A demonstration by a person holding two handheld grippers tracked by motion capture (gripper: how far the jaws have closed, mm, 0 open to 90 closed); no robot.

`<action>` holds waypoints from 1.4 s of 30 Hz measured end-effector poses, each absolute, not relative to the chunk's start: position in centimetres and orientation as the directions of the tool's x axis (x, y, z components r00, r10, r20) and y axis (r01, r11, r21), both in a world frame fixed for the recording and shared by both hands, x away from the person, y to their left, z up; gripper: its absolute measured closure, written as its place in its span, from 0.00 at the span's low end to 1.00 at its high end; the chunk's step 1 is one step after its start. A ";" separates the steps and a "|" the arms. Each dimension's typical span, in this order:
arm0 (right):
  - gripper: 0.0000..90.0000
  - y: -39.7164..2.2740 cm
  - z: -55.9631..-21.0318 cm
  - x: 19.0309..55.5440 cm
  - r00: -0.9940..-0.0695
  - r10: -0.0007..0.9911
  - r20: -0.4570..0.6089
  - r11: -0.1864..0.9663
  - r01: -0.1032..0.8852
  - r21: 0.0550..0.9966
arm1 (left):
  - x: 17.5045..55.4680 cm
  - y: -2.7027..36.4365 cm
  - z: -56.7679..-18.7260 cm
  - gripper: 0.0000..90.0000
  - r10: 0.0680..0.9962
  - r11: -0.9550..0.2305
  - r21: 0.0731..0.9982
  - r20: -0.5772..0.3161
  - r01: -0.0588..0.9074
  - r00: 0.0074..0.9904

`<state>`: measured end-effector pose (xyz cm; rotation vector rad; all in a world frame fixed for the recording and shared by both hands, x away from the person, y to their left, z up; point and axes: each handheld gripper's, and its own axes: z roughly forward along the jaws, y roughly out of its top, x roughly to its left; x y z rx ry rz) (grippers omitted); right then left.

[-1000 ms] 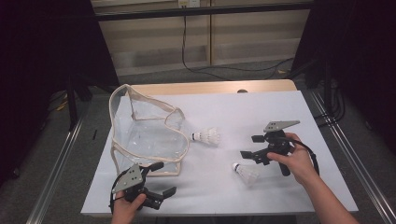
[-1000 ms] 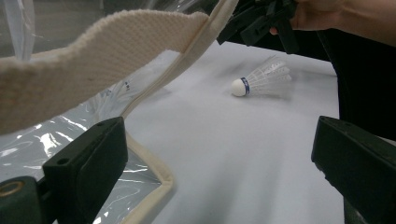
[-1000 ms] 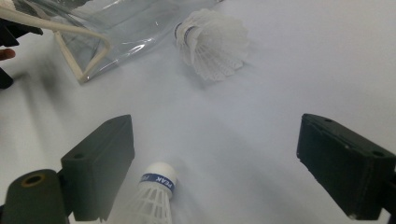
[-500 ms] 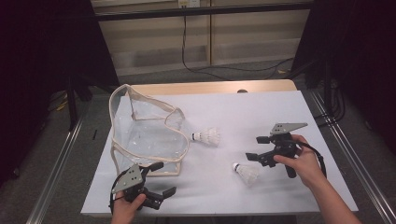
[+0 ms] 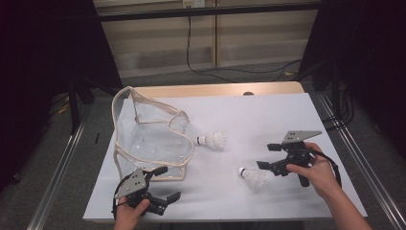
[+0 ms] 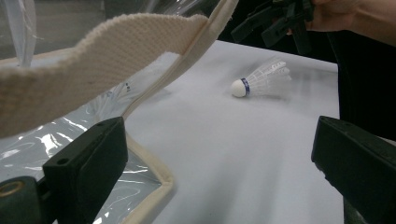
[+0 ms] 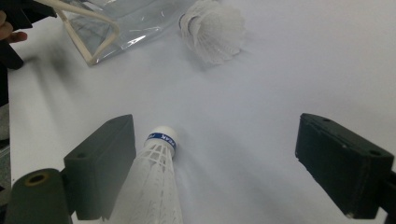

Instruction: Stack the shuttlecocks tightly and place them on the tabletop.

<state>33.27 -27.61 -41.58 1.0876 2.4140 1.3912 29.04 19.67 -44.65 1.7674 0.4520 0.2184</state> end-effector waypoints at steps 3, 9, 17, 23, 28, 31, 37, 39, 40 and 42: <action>0.13 -27.7 -41.6 33.0 -0.730 0.650 0.213 0.310 0.511 0.802 | 29.0 19.7 -44.6 0.04 0.414 -0.186 0.965 -0.092 0.183 0.906; 0.13 -27.7 -41.9 32.6 -0.741 0.640 0.206 0.323 0.502 0.802 | 29.0 19.7 -44.6 0.04 0.417 -0.184 0.965 -0.094 0.185 0.904; 0.13 -27.8 -42.3 32.0 -0.752 0.628 0.200 0.340 0.496 0.799 | 29.0 19.7 -44.6 0.04 0.418 -0.185 0.965 -0.095 0.187 0.903; 0.13 -27.9 -42.4 31.5 -0.758 0.620 0.202 0.342 0.492 0.801 | 29.0 19.7 -44.6 0.04 0.416 -0.185 0.965 -0.093 0.185 0.905; 0.13 -27.9 -42.6 31.2 -0.765 0.613 0.196 0.351 0.486 0.800 | 29.0 19.7 -44.6 0.04 0.417 -0.186 0.965 -0.094 0.186 0.904; 0.14 -27.9 -42.9 31.0 -0.766 0.613 0.193 0.358 0.488 0.796 | 29.0 19.7 -44.6 0.04 0.417 -0.185 0.965 -0.094 0.186 0.904; 0.19 -27.8 -43.7 30.6 -0.767 0.612 0.193 0.371 0.495 0.786 | 29.0 19.6 -44.7 0.04 0.414 -0.188 0.965 -0.092 0.184 0.906; 0.23 -27.7 -43.9 30.5 -0.766 0.611 0.200 0.383 0.507 0.772 | 29.0 19.6 -44.7 0.04 0.414 -0.189 0.964 -0.094 0.186 0.906; 0.25 -27.7 -44.0 30.5 -0.767 0.610 0.200 0.393 0.512 0.764 | 29.0 19.6 -44.7 0.04 0.413 -0.188 0.964 -0.094 0.186 0.906; 0.30 -27.5 -44.1 30.5 -0.772 0.605 0.195 0.402 0.507 0.762 | 29.0 19.6 -44.7 0.04 0.413 -0.188 0.964 -0.095 0.187 0.906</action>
